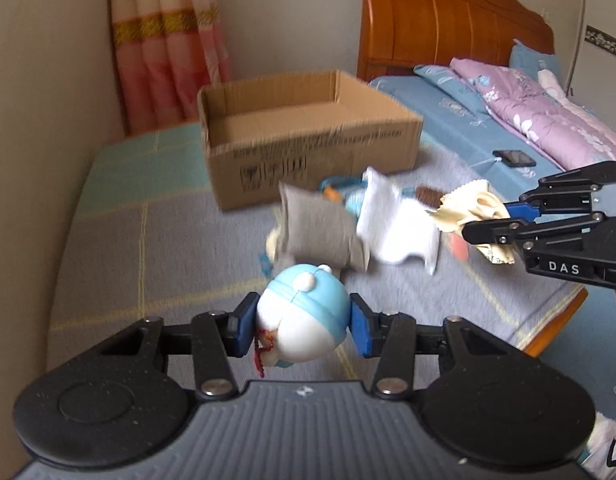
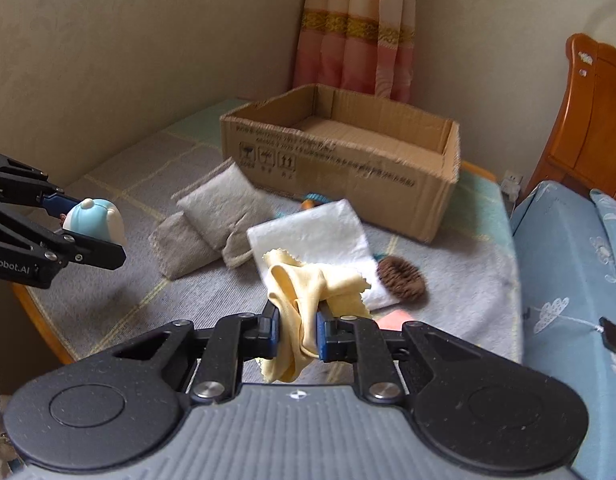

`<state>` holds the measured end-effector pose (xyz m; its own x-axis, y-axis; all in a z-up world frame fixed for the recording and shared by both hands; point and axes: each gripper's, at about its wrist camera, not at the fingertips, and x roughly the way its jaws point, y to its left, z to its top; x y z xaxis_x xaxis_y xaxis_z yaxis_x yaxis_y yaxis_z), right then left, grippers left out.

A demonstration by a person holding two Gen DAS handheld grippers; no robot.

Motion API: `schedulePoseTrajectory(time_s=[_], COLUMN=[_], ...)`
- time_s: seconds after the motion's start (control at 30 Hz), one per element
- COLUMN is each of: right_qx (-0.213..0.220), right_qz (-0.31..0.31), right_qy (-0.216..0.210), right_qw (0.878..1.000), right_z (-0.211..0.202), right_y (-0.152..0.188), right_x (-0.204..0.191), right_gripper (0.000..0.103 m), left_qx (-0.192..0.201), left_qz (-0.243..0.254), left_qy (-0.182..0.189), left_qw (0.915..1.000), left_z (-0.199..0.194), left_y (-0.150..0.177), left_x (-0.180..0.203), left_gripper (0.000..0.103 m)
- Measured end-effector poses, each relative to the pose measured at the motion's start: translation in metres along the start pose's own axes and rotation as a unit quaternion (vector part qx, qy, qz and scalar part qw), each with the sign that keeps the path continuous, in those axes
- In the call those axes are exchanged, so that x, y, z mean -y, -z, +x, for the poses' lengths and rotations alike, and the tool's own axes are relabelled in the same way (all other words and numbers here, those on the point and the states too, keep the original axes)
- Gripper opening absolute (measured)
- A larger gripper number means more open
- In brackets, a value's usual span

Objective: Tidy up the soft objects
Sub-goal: 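Lift the yellow cloth with the right gripper while the left gripper carries the toy, then release the toy into the box with the left gripper while the right gripper drops the cloth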

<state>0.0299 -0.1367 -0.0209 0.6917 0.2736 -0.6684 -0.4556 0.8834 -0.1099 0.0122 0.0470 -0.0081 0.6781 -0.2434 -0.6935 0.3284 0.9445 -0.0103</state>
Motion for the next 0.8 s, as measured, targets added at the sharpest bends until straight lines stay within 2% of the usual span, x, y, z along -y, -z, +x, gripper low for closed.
schedulePoseTrajectory(time_s=[0.37,0.57,0.8], right_qx=[0.044,0.059,0.065], right_qz=[0.009,0.014,0.021], right_qy=[0.017,0.021,0.030], right_qw=[0.999,0.998,0.997], right_z=[-0.005,0.007,0.021], right_y=[-0.044,-0.068,-0.087], right_x=[0.035,0.052,0.071], right_gripper=[0.020,0.020,0.020], left_qx=[0.045,0.049,0.025], left_qz=[0.058,0.070,0.053], left_qy=[-0.007,-0.018,-0.047], left_qw=[0.9973,0.9962,0.9972], left_z=[0.017,0.061,0.132], left_y=[-0.088,-0.147,-0.195], left_x=[-0.004,-0.015,-0.030], left_gripper=[0.046,0.046,0.047])
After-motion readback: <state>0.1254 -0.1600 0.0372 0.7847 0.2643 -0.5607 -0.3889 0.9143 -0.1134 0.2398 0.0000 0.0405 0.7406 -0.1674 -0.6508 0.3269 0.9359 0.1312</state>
